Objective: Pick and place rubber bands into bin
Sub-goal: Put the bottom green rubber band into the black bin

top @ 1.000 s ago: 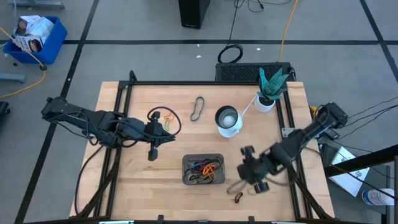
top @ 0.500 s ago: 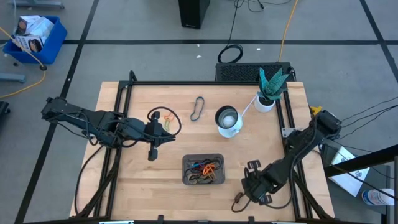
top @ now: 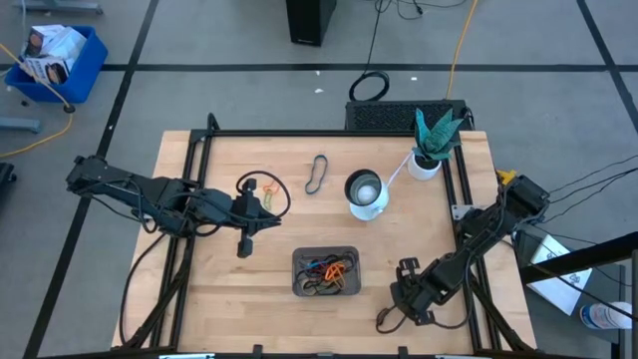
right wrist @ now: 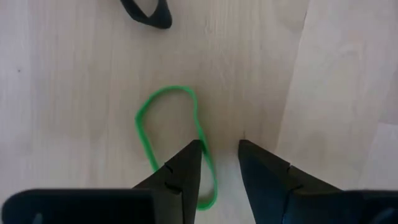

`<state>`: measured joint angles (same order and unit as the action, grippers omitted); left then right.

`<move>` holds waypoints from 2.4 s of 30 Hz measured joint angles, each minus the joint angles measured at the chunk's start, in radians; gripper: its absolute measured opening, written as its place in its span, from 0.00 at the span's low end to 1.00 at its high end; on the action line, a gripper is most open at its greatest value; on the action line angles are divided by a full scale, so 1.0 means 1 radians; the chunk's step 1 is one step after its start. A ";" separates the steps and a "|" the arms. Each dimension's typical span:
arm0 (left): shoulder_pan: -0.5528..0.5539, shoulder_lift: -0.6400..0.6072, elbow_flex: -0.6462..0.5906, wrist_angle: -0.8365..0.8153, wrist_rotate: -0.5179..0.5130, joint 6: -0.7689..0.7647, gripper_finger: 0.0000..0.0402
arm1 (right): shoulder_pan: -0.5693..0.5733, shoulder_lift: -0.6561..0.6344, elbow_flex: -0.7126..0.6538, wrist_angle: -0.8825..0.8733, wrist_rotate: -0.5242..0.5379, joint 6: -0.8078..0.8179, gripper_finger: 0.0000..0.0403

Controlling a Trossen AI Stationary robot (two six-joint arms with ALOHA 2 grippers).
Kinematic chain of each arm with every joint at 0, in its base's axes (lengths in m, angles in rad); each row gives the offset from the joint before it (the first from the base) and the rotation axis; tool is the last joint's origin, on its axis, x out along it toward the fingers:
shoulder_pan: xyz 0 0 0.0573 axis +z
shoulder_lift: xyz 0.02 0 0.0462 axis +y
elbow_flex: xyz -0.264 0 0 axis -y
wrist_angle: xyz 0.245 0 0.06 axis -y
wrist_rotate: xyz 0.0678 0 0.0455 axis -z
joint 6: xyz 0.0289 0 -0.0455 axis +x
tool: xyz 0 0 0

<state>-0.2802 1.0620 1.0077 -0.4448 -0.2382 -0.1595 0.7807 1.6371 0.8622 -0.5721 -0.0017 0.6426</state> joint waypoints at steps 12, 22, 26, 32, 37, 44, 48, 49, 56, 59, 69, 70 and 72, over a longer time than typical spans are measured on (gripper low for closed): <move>0.000 0.000 0.000 0.000 0.000 -0.001 0.10 | 0.006 -0.004 -0.010 0.096 0.002 0.131 0.27; 0.000 0.000 0.000 0.000 0.000 -0.002 0.10 | 0.040 -0.015 -0.011 0.110 0.021 0.156 0.28; 0.000 0.000 0.000 0.000 0.000 -0.002 0.10 | 0.040 -0.015 -0.011 0.116 0.017 0.199 0.27; 0.000 0.000 0.000 0.000 0.000 -0.002 0.10 | 0.042 -0.014 -0.011 0.109 0.026 0.134 0.24; 0.000 0.000 0.000 0.000 0.000 -0.002 0.10 | 0.044 -0.014 -0.011 0.094 0.076 0.042 0.15; 0.000 0.000 0.000 0.000 0.000 -0.002 0.10 | 0.044 -0.014 -0.010 0.094 0.076 -0.040 0.01; 0.000 0.000 0.000 0.000 0.000 -0.002 0.10 | 0.043 -0.014 -0.010 0.094 0.075 -0.013 0.01; 0.000 0.000 0.000 0.000 0.000 -0.002 0.10 | 0.043 -0.014 -0.010 0.094 0.075 -0.003 0.01; 0.000 0.000 0.000 0.000 0.000 -0.001 0.10 | 0.043 -0.022 -0.007 0.094 0.075 0.030 0.00; 0.000 0.000 0.000 0.000 0.000 -0.001 0.10 | 0.042 -0.043 -0.010 0.092 0.081 0.041 0.00; 0.000 0.000 0.000 0.000 0.000 -0.001 0.10 | 0.037 -0.198 -0.010 0.077 0.185 0.097 0.00; 0.000 0.000 0.000 0.000 0.000 -0.001 0.10 | 0.037 -0.216 -0.010 0.073 0.198 0.097 0.00; 0.000 0.000 0.000 0.000 0.000 -0.001 0.10 | 0.036 -0.241 -0.009 0.067 0.211 0.095 0.00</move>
<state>-0.2800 1.0620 1.0077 -0.4446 -0.2382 -0.1608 0.8170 1.3966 0.8536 -0.5051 0.2094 0.7379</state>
